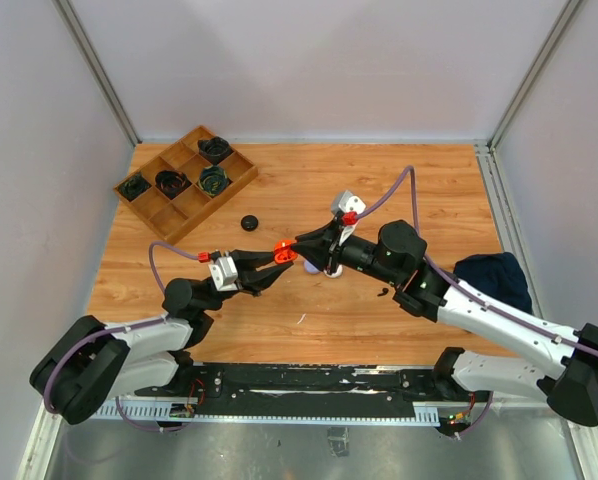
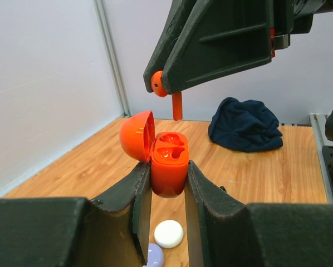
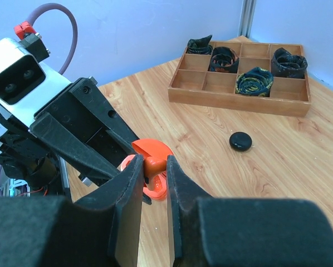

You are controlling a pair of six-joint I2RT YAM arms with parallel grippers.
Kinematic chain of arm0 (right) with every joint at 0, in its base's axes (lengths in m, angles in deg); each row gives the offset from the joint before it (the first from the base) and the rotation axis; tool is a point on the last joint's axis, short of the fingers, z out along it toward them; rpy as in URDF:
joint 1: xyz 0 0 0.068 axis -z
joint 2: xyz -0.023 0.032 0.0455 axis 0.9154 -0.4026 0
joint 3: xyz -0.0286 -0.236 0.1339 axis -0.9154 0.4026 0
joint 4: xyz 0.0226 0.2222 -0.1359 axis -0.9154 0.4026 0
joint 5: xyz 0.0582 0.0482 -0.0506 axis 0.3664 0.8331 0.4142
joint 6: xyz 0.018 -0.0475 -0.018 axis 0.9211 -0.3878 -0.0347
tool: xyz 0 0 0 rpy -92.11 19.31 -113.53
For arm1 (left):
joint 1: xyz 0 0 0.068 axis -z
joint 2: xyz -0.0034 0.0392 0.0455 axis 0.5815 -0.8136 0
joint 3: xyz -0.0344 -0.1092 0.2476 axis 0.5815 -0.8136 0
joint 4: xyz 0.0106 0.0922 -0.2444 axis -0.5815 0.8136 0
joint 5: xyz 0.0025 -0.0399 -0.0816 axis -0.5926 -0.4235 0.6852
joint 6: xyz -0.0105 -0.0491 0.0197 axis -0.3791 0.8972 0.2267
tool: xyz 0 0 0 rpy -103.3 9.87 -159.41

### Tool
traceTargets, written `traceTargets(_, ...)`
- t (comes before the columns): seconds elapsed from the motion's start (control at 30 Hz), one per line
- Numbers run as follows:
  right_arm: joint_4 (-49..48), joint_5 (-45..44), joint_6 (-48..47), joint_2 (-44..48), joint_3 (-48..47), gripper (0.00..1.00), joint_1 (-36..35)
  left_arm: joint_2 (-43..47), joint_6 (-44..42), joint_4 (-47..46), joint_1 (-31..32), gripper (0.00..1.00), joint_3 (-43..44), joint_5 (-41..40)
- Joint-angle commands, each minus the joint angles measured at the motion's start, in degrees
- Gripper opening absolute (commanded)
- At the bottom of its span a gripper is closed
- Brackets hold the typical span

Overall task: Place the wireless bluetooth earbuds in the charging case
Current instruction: Place the earbud in the charging case.

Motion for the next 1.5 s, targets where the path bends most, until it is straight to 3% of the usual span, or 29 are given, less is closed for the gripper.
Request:
traceTargets(0.0,-3.9,0.8,-0.9,-0.9,-1.6,0.17,-1.8,-0.7,0.9,-4.8,0.4,0.00,1.6,1.1)
traceTargets(1.47,-5.2,-4.7,-2.6,-1.8,1.5,0.17,-4.3,-1.3,6.1,-10.9,0.4,0.00,0.3,-1.7)
